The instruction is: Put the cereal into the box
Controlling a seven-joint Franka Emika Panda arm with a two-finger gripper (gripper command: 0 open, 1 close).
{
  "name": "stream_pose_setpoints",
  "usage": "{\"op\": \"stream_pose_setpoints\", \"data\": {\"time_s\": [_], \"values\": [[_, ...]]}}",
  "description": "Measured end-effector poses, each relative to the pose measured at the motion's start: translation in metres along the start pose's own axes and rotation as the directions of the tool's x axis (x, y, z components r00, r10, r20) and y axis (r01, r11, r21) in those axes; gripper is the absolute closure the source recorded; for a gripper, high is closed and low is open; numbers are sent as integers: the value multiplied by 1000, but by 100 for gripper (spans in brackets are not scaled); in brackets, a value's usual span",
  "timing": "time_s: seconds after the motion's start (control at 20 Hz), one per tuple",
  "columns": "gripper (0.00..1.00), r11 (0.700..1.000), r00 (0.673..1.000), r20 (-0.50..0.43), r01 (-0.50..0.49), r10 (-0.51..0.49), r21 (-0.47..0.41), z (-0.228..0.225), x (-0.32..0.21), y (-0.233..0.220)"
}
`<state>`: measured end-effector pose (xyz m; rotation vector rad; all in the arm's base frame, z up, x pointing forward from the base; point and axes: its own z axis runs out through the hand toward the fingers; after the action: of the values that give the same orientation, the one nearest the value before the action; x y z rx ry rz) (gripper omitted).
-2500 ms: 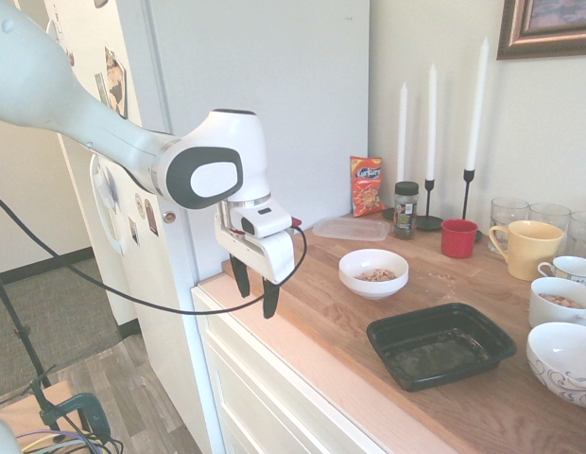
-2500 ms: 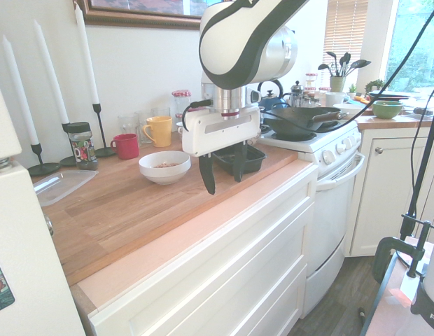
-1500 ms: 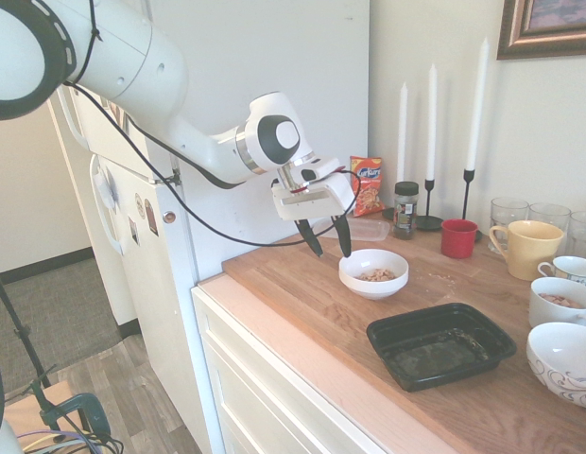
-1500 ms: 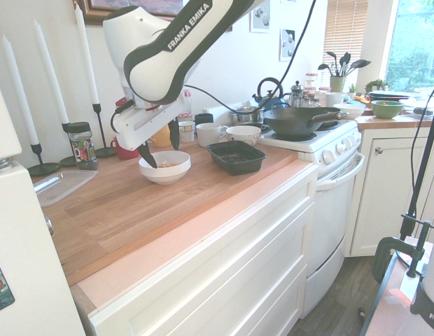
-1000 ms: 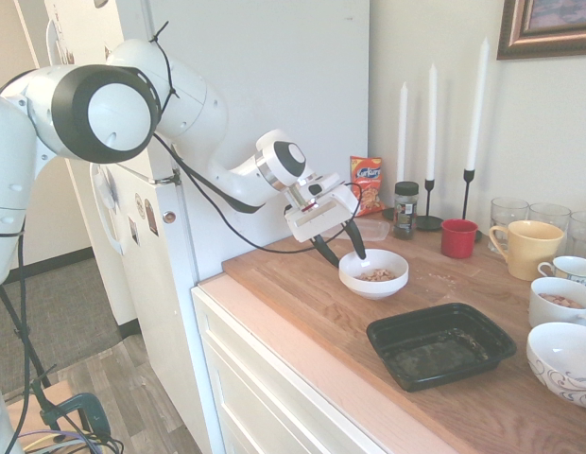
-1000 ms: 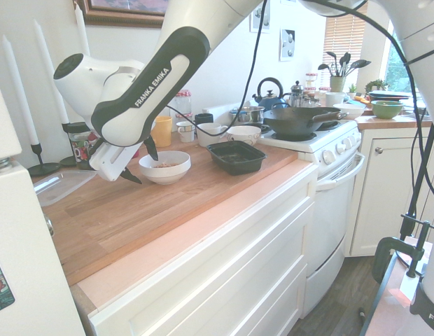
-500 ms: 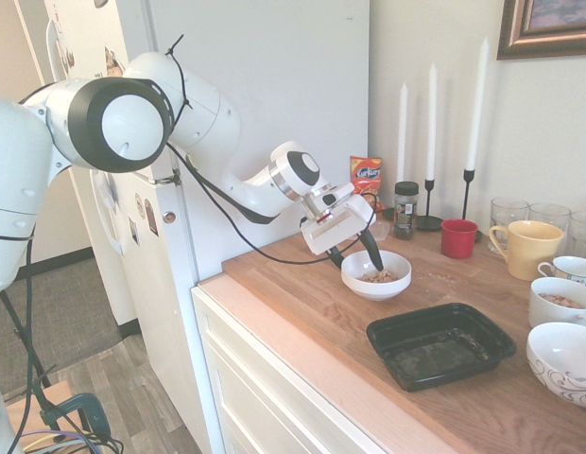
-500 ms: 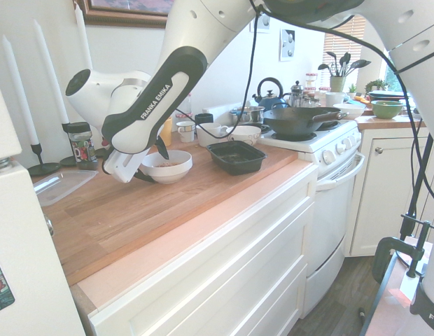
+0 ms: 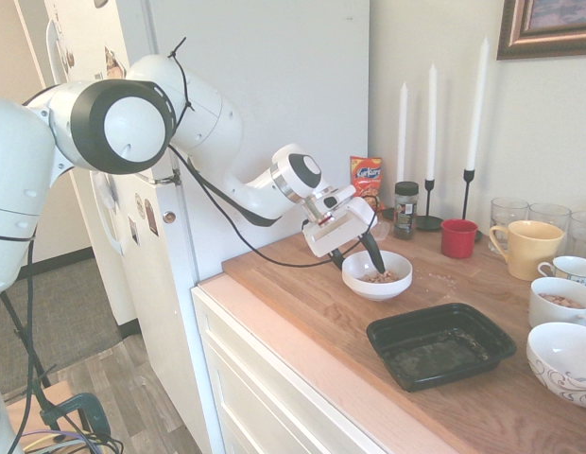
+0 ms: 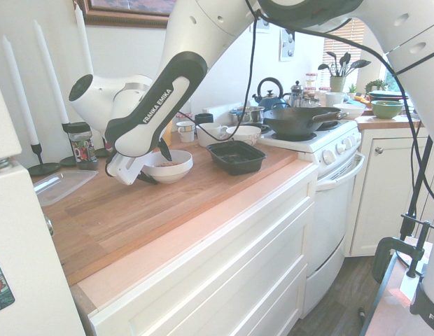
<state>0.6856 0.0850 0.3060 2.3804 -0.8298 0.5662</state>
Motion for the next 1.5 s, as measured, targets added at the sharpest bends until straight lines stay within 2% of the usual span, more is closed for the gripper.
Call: {"op": "stream_pose_setpoints", "data": {"time_s": [1.05,1.5], "values": [[100,1000,1000,16,5,-5,-14,2,-20,0],[100,998,998,36,-58,58,21,-16,0,10]]}}
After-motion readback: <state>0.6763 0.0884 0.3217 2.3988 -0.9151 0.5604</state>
